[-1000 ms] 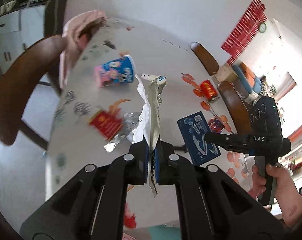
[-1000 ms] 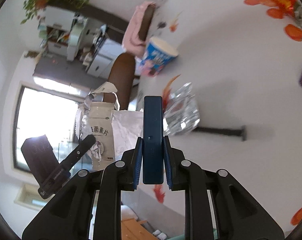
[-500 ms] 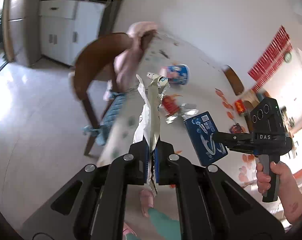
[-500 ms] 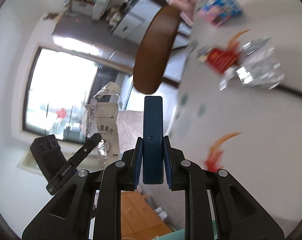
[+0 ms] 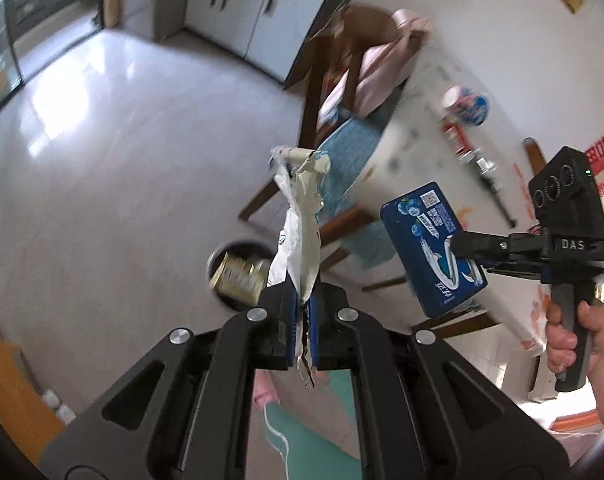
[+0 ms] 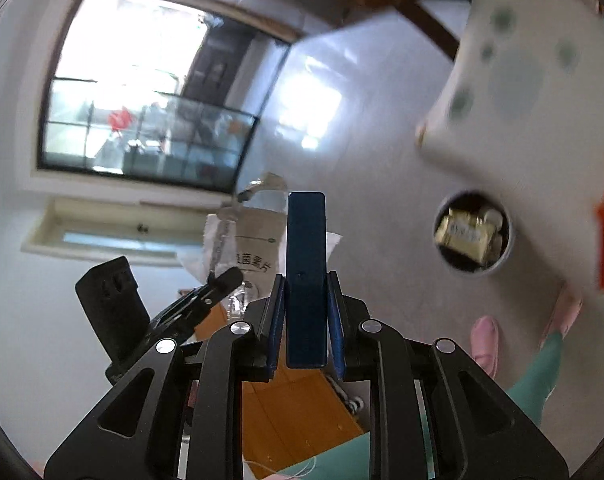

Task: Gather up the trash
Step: 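Carry the foil strip and blue gum box over the grey bin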

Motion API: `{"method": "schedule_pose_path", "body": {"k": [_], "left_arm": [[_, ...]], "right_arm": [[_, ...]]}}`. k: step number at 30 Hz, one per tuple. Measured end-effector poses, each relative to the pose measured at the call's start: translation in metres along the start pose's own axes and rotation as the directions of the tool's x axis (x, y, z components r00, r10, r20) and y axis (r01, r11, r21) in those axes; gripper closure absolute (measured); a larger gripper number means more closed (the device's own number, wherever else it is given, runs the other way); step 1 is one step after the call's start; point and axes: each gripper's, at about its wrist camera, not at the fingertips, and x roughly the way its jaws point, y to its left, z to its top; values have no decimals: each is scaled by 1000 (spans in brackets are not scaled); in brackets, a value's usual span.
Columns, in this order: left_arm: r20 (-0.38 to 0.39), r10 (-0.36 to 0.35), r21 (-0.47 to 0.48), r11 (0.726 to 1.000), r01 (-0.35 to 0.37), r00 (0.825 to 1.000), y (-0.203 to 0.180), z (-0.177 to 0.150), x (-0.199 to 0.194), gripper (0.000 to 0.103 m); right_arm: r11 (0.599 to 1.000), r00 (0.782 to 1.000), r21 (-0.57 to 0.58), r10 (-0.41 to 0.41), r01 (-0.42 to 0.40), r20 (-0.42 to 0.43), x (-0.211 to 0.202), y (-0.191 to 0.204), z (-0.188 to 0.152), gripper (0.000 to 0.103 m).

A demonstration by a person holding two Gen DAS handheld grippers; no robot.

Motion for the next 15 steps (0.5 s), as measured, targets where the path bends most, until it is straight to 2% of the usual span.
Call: {"method": "schedule_pose_path", "body": {"k": [7, 12, 15], "left_arm": [[-133, -18, -79, 997, 7, 991, 44, -34, 87, 100], [-234, -9, -75, 997, -8, 972, 69, -43, 175, 100], [-272, 1, -47, 999, -14, 962, 79, -42, 230, 100]], "right_arm": [[984, 988, 110, -135, 142, -69, 79, -60, -43, 82], [955, 971, 185, -215, 231, -103, 140, -131, -53, 82], [944, 967, 210, -243, 255, -80, 171, -173, -45, 82]]}}
